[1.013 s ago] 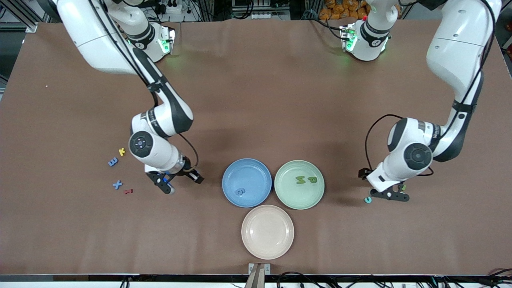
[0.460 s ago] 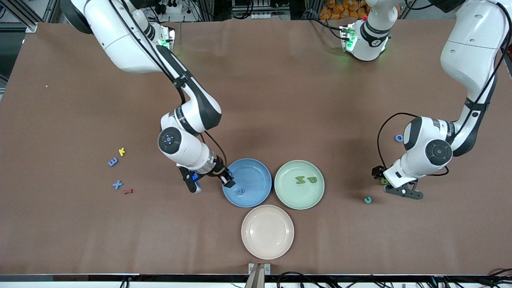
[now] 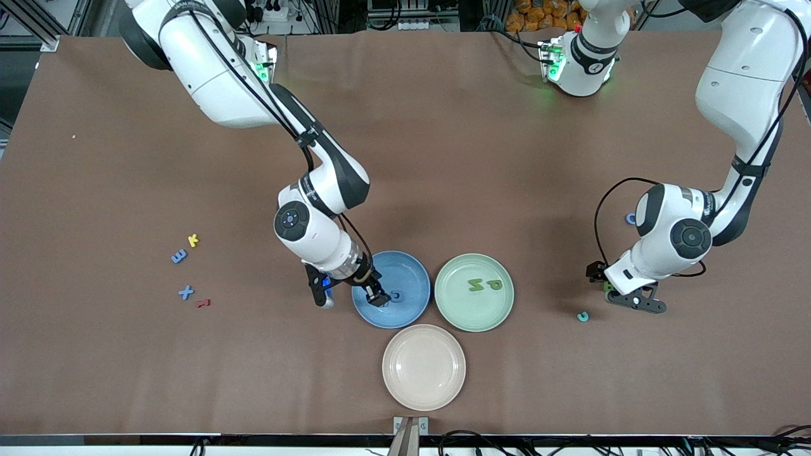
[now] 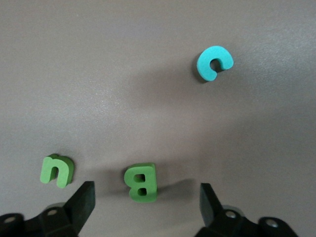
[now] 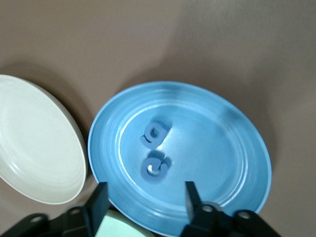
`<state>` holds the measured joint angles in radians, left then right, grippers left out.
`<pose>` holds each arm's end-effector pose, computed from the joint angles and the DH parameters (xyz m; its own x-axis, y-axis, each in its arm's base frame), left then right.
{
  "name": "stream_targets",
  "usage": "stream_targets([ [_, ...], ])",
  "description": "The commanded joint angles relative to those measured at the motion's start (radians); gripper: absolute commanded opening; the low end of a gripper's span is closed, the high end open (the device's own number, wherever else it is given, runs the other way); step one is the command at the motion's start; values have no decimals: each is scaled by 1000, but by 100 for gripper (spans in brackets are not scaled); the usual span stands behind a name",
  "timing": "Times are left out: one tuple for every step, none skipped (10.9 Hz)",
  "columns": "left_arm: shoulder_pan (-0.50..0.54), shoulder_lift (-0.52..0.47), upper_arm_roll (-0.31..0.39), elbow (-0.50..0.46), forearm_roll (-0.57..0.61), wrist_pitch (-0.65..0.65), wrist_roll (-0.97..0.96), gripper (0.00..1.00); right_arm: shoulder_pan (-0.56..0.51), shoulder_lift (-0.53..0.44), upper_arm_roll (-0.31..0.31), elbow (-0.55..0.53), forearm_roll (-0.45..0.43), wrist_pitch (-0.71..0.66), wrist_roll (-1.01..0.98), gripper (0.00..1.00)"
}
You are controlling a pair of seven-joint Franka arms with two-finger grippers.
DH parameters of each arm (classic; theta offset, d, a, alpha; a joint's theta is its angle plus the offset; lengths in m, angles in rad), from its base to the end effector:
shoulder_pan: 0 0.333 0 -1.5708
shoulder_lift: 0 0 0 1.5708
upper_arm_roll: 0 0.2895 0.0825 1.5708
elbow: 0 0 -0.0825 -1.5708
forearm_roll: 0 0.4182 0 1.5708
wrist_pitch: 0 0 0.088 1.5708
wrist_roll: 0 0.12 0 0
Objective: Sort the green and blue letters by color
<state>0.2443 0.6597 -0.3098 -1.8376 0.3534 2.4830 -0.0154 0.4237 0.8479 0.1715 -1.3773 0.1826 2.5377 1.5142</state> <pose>0.6513 -0.0406 0.1240 0.9648 -0.2613 0.0310 -0.2602 -0.9649 -0.0348 0.6571 0.4120 0.1931 0.4466 -0.8582 -0.2532 -0.8802 -0.3705 -0.2967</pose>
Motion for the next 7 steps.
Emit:
stream_targets([
  [18,6,-15,-12,-39,27,-6,67,-25,7,-13,18,-188,-98,-3,100],
  [18,9,-14,-12,-44,30,-9,53,-67,-1,-12,-12,-260,-150,-90,100],
  [18,12,-15,-12,-45,31,-12,44,-95,-22,-10,-41,-268,-175,-195,100],
  [20,14,-14,-12,-56,33,-12,35,-111,-38,-12,-61,-273,-191,-310,100],
  [18,14,-14,-11,-66,33,-12,20,-135,-64,-12,-84,-273,-224,-425,100],
  [18,12,-14,-9,-73,33,-14,8,-175,-96,-12,-123,-275,-235,-550,100],
  [17,9,-14,-6,-86,33,-17,4,-216,-136,-10,-178,-273,-232,-674,100],
])
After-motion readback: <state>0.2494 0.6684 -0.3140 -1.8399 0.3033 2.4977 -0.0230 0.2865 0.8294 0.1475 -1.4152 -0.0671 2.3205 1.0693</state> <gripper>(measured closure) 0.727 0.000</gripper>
